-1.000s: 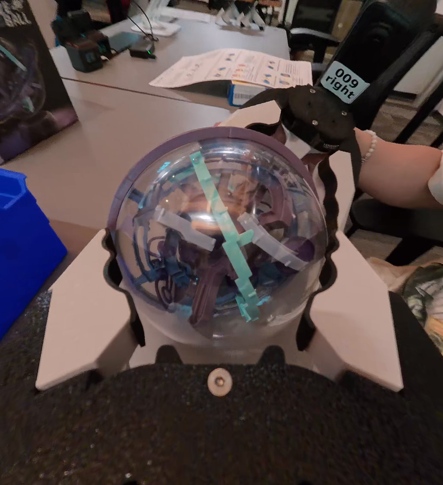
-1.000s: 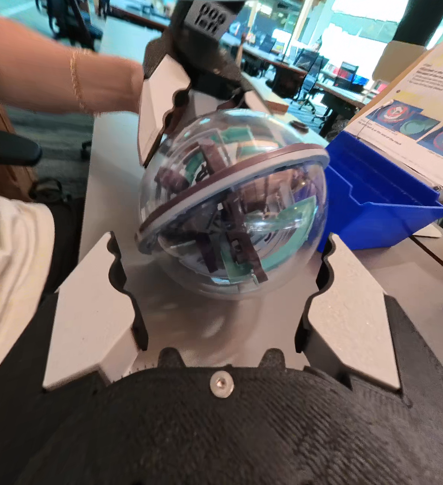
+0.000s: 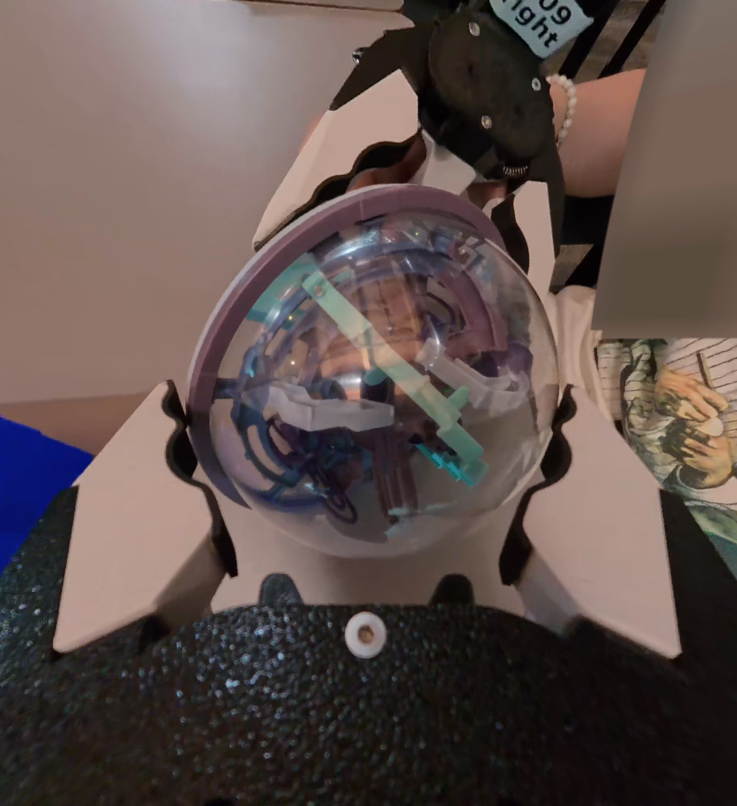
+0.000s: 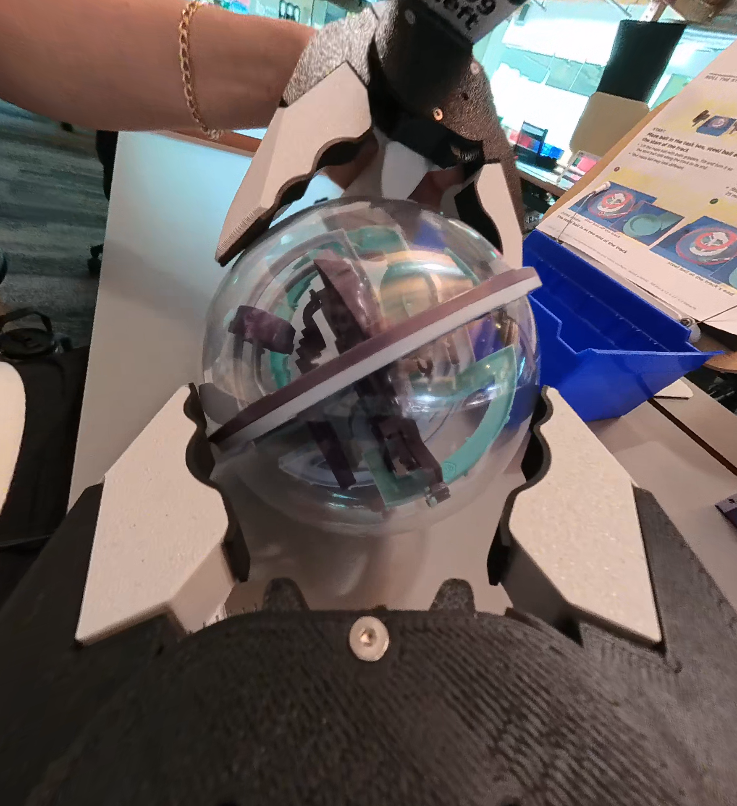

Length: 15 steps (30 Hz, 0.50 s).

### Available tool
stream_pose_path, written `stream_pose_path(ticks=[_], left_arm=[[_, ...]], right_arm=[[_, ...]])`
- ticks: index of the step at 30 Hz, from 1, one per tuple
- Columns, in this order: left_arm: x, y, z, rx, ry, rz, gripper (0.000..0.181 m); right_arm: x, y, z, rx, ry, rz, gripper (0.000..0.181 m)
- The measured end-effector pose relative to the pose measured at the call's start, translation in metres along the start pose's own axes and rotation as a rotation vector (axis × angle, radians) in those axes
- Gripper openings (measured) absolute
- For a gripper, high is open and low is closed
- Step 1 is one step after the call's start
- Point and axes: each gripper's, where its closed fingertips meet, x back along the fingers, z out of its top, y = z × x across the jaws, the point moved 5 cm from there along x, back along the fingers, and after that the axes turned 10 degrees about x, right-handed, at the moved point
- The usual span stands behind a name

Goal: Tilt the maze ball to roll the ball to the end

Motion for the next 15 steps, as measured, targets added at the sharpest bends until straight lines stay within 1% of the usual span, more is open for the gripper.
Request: stream_pose_path(ticks=[3, 5, 9, 11, 15], left_arm=[[0.001, -0.005, 0.0, 0.08, 0.039, 0.001, 0.157], [0.003, -0.01, -0.002, 0.139, 0.073, -0.002, 0.157], [0.004, -0.011, -0.006, 0.191, 0.146, -0.004, 0.157], [0.004, -0.009, -0.008, 0.188, 0.21, -0.005, 0.157], [0.006, -0.004, -0.014, 0.179, 0.36, -0.003, 0.157]], right_arm=[[-0.002, 0.001, -0.001, -0.04, 0.03, -0.053, 0.144], [-0.004, -0.001, -0.004, -0.072, 0.047, -0.09, 0.148], [-0.008, -0.003, -0.008, -0.015, 0.003, -0.127, 0.15], [-0.011, -0.003, -0.01, 0.009, -0.019, -0.131, 0.152], [-0.013, -0.005, -0.006, 0.044, -0.014, -0.087, 0.153]])
